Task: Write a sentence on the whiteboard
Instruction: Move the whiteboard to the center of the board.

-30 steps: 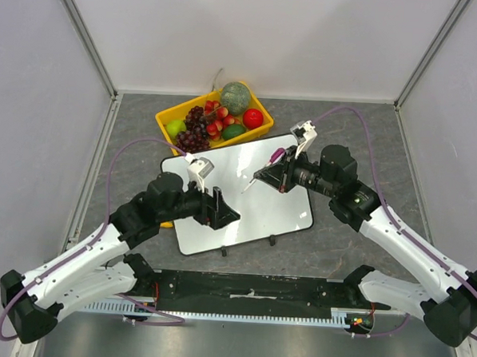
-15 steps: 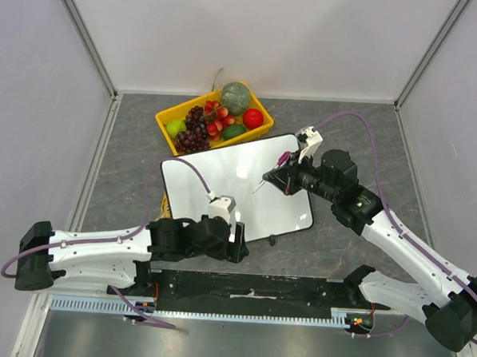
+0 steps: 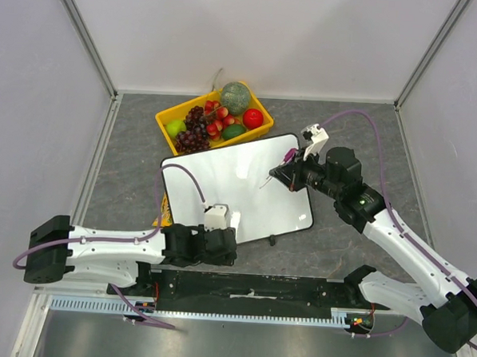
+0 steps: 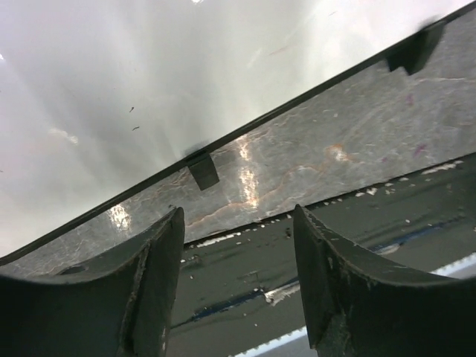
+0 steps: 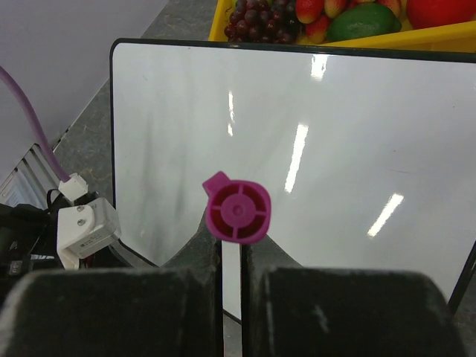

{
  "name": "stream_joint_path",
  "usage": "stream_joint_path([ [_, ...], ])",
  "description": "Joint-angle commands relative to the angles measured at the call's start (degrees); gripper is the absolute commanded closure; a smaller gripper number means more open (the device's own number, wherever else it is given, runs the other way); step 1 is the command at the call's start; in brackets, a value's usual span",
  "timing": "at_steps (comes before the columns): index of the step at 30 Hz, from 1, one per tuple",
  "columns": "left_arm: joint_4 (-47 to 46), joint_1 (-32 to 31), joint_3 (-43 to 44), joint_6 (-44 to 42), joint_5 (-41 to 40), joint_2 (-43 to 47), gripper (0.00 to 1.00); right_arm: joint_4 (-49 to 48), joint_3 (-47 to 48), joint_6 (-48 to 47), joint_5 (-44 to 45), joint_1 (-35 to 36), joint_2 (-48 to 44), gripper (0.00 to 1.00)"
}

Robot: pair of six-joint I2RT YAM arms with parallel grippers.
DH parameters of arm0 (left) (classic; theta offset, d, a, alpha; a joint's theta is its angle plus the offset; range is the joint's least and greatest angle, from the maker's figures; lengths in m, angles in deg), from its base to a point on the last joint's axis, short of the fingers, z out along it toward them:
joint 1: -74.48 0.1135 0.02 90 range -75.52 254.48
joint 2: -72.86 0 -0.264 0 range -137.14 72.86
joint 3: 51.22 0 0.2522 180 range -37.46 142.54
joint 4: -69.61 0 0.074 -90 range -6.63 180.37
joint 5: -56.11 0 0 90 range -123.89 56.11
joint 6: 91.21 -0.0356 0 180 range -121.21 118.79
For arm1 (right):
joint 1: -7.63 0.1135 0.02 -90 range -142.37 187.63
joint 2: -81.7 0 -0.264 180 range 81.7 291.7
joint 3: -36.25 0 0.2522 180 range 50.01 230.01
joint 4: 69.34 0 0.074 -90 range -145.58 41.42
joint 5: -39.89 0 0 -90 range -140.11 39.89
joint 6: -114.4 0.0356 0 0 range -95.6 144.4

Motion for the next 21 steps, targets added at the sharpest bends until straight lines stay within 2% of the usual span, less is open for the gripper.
stream_joint_path([
  [1, -4.0, -0.4, -1.9, 4.6, -1.0, -3.2, 0.37, -1.2, 0.2, -1.1, -0.4, -1.2, -0.5, 1.0],
  [12, -7.1, -0.4, -6.2, 6.6, -4.5, -4.1, 0.39, -1.2, -0.1, -1.1, -0.7, -3.0, -1.3, 1.0],
  [21, -10.4, -0.4, -8.0, 5.9, -7.2, -8.3, 0.5, -2.8, -1.6, -1.3, 0.2, -4.0, -4.5, 1.0],
])
